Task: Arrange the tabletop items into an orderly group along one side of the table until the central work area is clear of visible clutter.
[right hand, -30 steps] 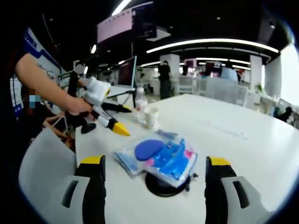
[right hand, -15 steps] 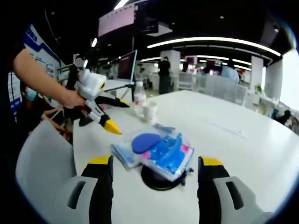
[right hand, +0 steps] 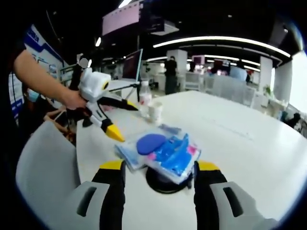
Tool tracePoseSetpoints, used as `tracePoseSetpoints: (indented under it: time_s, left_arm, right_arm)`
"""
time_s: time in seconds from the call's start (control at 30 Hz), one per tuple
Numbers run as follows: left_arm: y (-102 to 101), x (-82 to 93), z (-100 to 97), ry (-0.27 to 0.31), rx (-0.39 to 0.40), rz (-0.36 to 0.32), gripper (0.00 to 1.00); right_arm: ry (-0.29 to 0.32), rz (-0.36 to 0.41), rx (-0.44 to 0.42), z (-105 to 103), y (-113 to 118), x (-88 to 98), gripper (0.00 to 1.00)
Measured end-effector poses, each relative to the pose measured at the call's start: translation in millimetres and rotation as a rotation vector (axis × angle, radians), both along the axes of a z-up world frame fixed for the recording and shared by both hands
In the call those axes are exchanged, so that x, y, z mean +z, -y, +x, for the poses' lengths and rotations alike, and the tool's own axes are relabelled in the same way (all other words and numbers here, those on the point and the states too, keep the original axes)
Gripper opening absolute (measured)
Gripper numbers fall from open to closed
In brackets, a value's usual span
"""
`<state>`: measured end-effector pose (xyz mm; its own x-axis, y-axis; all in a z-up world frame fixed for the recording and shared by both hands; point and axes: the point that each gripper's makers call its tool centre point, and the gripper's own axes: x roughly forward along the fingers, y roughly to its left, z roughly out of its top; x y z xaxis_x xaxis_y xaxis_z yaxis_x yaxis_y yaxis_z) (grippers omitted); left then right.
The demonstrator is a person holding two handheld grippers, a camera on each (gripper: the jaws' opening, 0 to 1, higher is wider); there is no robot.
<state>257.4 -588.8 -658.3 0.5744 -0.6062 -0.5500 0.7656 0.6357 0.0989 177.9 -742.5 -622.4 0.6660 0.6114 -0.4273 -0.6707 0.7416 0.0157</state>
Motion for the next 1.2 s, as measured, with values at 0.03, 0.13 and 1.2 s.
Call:
tracePoseSetpoints:
  time_s: [0.03, 0.13, 1.2]
  left_arm:
    - [1.4, 0.1, -0.7, -0.002, -0.003, -0.001, 0.92]
    - [6.3, -0.7, -2.5, -0.006, -0.015, -0.007, 0.91]
    - [55.7, -21.0, -32.2, -0.088, -0.171, -0.019, 0.61]
  right_arm:
    - [0.003, -0.003, 0.000, 0.5, 0.5, -0.2, 0.49]
    - [-0.008, -0.018, 0.004, 0.8, 1.6, -4.8, 0.46]
    - [-0.063, -0.089, 0.051, 6.0, 9.3, -40.9, 0.18]
